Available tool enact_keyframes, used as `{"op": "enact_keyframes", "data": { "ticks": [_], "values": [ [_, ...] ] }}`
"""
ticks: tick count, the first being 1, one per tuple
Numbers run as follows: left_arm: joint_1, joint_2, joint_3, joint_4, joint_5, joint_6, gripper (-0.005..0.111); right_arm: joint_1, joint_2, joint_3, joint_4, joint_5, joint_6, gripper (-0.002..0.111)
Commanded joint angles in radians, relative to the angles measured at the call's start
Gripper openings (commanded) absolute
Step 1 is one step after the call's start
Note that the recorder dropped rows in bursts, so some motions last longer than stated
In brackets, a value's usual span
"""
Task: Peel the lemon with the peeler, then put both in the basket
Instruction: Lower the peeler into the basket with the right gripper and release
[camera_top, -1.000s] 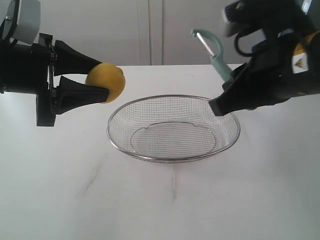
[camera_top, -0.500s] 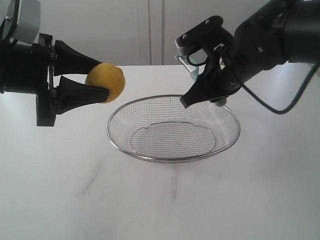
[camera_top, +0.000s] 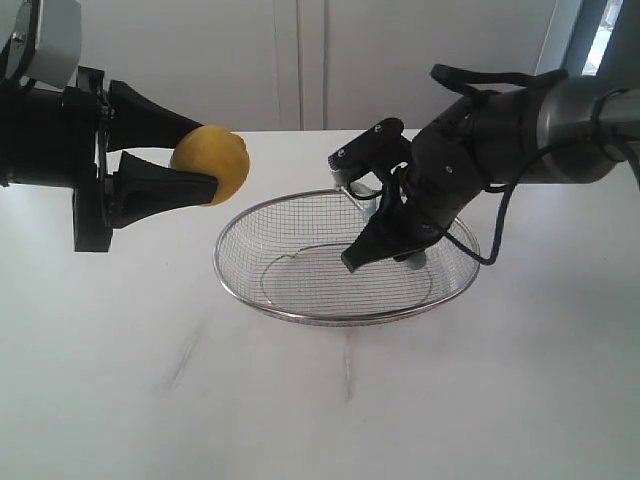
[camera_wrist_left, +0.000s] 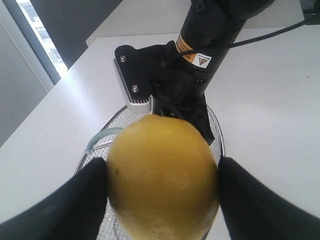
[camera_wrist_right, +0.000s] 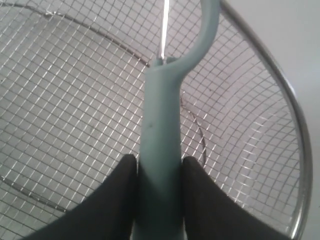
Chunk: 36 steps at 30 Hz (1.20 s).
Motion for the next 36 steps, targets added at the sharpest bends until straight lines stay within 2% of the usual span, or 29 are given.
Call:
{"op": "enact_keyframes", "data": {
  "ticks": [1,17,20,23,25,26,28,33,36],
  "values": [
    [-0.006,-0.011,0.005,-0.023,0.014,-0.007,0.0,-0.008,0.024,-0.011,0.017,0.008,0.005,0.0],
    [-0.006,-0.011,0.005,-0.023,0.014,-0.007,0.0,-0.008,0.081,-0.011,0.038,-0.011,0.007,0.001],
    [-0.006,-0.011,0.005,-0.023,0.014,-0.007,0.0,-0.008,0.09,-0.011,0.047,-0.011,0.007,0.009],
    [-0.006,-0.011,0.005,-0.023,0.014,-0.007,0.0,-0.008,0.092,-0.011,0.057,-0.011,0.007,0.021],
    [-0.006,-0.011,0.005,-0.023,0.014,-0.007,0.0,-0.008,0.092,-0.011,0.057,-0.011,0.007,0.031],
    [-0.006,-0.011,0.005,-0.023,0.014,-0.007,0.0,-0.008,0.092,-0.011,0.057,-0.011,0.007,0.041],
    [-0.006,-0.011,0.005,-0.023,0.014,-0.007,0.0,-0.008,0.09,-0.011,0.057,-0.009,0.015,0.049],
    [-0.006,-0.011,0.005,-0.023,0.014,-0.007,0.0,-0.008,0.02,-0.011,0.057,0.016,0.08,0.051],
    [-0.006,-0.011,0.005,-0.023,0.006,-0.007,0.0,-0.008,-0.089,-0.011,0.051,0.126,0.045,0.05]
  ]
}}
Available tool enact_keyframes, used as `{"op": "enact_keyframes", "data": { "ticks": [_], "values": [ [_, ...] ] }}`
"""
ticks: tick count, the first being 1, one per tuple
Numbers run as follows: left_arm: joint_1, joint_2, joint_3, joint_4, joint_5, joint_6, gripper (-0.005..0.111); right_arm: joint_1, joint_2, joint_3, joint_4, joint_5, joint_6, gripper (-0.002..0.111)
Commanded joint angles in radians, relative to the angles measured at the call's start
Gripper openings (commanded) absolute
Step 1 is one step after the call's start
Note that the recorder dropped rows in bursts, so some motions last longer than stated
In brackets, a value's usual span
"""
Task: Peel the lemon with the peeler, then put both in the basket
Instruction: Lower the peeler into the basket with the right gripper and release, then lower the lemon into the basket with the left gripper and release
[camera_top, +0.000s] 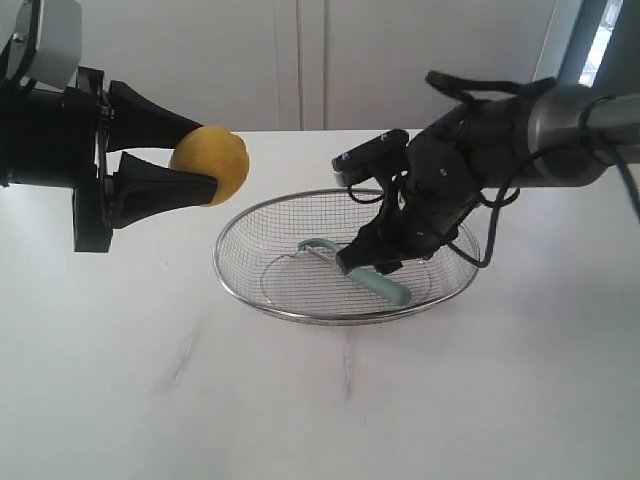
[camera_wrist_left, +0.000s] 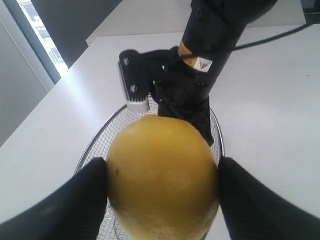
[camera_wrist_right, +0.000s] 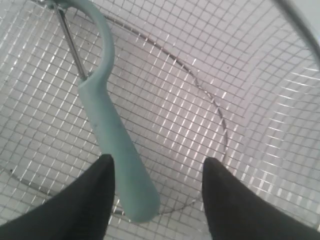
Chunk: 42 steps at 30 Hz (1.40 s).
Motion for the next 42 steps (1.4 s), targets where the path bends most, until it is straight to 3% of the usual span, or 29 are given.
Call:
{"op": "enact_keyframes", "data": {
  "ticks": [1,2,5,6,12,18,21,30,34,42],
  "values": [
    [-0.006,-0.011,0.005,-0.027,0.008,-0.005,0.0,-0.008,-0.147,-0.008,-0.005,0.164,-0.058,0.047],
    [-0.006,-0.011,0.005,-0.027,0.008,-0.005,0.0,-0.008,-0.188,-0.008,-0.005,0.22,-0.066,0.042],
    [-0.006,-0.011,0.005,-0.027,0.008,-0.005,0.0,-0.008,-0.393,-0.008,-0.001,0.342,-0.07,0.005],
    [-0.006,-0.011,0.005,-0.027,0.008,-0.005,0.0,-0.008,-0.468,-0.008,0.004,0.38,-0.073,0.0],
    [-0.006,-0.011,0.005,-0.027,0.008,-0.014,0.0,-0.008,-0.702,-0.002,0.004,0.534,-0.106,0.0],
    [-0.006,-0.011,0.005,0.012,0.016,-0.223,0.0,-0.008,-0.765,0.063,0.004,0.518,-0.106,0.0],
    [-0.027,-0.013,0.002,0.07,-0.044,-0.289,0.0,-0.008,-0.767,0.089,0.004,0.48,-0.106,0.0],
    [-0.262,0.019,-0.172,0.543,-0.403,-0.751,0.0,-0.008,-0.765,0.134,0.044,0.5,-0.095,0.0],
    [-0.328,0.122,-0.317,0.679,-0.399,-0.946,0.0,-0.008,-0.765,0.134,0.046,0.501,-0.095,0.0],
    [-0.43,0.406,-0.593,1.082,-0.22,-1.387,0.0,-0.008,-0.765,0.134,0.046,0.499,-0.095,0.0]
  ]
}}
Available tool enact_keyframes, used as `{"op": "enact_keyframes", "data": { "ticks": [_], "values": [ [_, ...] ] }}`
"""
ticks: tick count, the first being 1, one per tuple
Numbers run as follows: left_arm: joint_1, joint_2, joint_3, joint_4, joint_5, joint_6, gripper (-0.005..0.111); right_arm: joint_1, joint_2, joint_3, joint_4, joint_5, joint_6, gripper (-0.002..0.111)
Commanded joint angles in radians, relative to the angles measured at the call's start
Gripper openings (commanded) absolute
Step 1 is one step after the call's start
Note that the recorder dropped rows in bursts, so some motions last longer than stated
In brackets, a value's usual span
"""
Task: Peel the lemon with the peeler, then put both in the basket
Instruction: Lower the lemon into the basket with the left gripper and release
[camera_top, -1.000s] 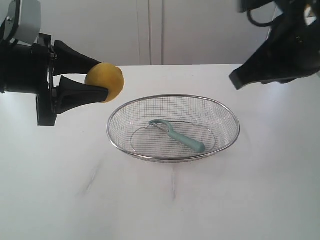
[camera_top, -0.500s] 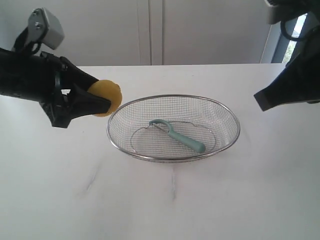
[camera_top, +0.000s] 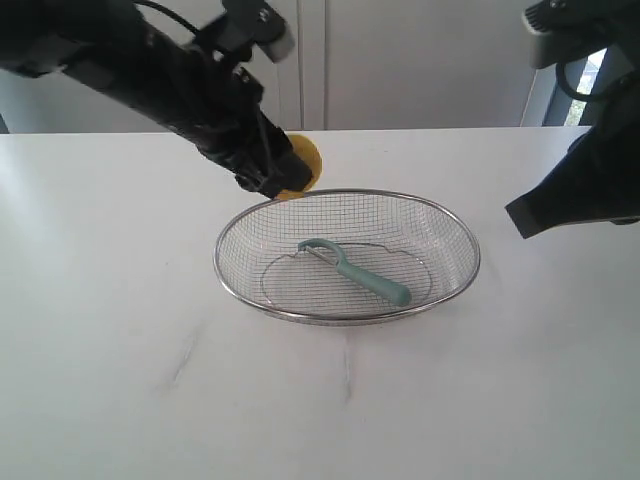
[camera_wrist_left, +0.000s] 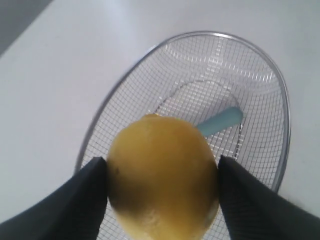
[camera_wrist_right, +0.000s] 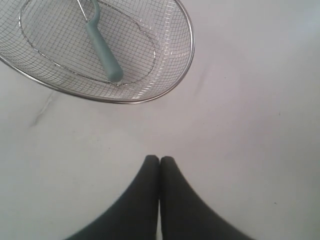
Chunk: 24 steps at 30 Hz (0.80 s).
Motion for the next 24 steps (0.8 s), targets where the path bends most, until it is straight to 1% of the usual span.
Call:
{"op": "enact_keyframes", "data": {
  "ticks": [1,3,10,17,18,20,21,22,23,24],
  "values": [
    [-0.051,0.141,-0.095,0.213,0.088,-0.233,0.0,-0.008,-0.004,0.002,0.002,0.003,0.001,0.0],
    [-0.062,0.188,-0.098,0.234,0.083,-0.237,0.0,-0.008,-0.004,0.002,0.002,0.003,0.001,0.0],
    [-0.062,0.315,-0.098,0.241,0.039,-0.237,0.0,-0.008,-0.004,0.002,0.002,0.001,0.001,0.0],
    [-0.062,0.347,-0.098,0.238,0.016,-0.237,0.0,-0.008,-0.004,0.002,0.002,0.001,0.001,0.0],
    [-0.062,0.352,-0.098,0.238,0.014,-0.237,0.002,-0.008,-0.004,0.002,0.002,0.003,0.001,0.0],
    [-0.062,0.358,-0.098,0.238,0.009,-0.237,0.014,-0.008,-0.004,0.002,0.002,0.003,0.001,0.0],
    [-0.062,0.362,-0.098,0.238,0.009,-0.244,0.026,-0.008,-0.004,0.002,0.002,0.003,0.001,0.0],
    [-0.062,0.362,-0.098,0.238,0.009,-0.246,0.034,-0.008,-0.004,0.002,0.002,0.003,0.001,0.0],
    [-0.062,0.362,-0.098,0.24,0.002,-0.246,0.05,-0.008,-0.004,0.002,0.002,0.003,0.001,0.0],
    [-0.062,0.359,-0.098,0.24,-0.003,-0.246,0.061,-0.008,-0.004,0.002,0.002,0.003,0.001,0.0]
  ]
}}
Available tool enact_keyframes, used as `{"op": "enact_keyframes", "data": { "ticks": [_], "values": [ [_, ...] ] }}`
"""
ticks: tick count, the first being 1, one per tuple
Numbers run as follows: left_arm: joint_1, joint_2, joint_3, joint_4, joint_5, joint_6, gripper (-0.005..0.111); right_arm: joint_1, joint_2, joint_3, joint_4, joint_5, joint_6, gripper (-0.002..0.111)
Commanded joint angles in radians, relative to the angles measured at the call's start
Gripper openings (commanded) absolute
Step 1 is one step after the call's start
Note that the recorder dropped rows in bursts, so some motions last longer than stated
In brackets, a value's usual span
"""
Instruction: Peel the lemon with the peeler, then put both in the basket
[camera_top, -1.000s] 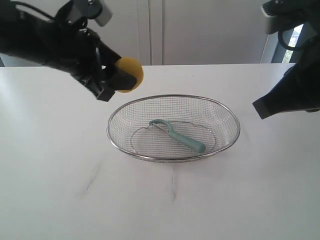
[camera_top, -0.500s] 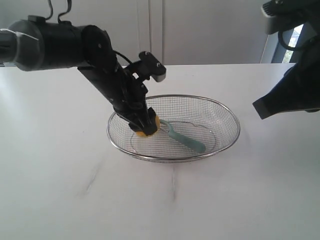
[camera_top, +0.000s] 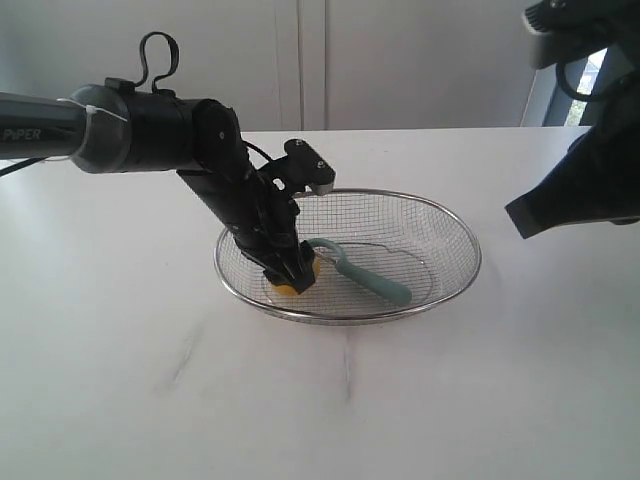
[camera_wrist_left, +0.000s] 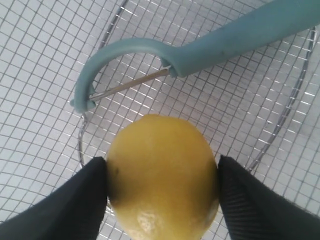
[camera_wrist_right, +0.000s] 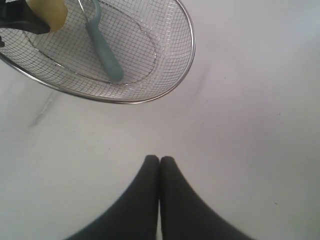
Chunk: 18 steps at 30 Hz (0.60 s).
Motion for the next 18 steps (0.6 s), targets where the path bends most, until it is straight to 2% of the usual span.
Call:
{"op": "enact_keyframes", "data": {
  "ticks": [1,4,8,11,13,18],
  "values": [
    [-0.004,-0.012,-0.008,-0.007,-0.018,-0.013,0.071,-0.008,-0.004,0.002,0.001,0.001,0.001,0.0],
    [-0.004,-0.049,-0.024,-0.007,-0.025,-0.013,0.074,-0.008,-0.004,0.002,0.001,0.001,0.001,0.0],
    [-0.004,-0.116,-0.067,-0.007,0.031,-0.013,0.073,-0.008,-0.004,0.002,0.001,0.001,0.001,0.0],
    [-0.004,-0.178,-0.092,-0.007,0.105,-0.013,0.067,-0.008,-0.004,0.002,0.001,0.001,0.001,0.0],
    [-0.004,-0.225,-0.097,-0.007,0.182,-0.013,0.053,-0.008,-0.004,0.002,0.001,0.003,0.001,0.0],
    [0.015,-0.356,-0.093,-0.007,0.385,-0.057,0.0,-0.008,-0.004,0.002,0.001,0.003,0.001,0.0]
  ]
}}
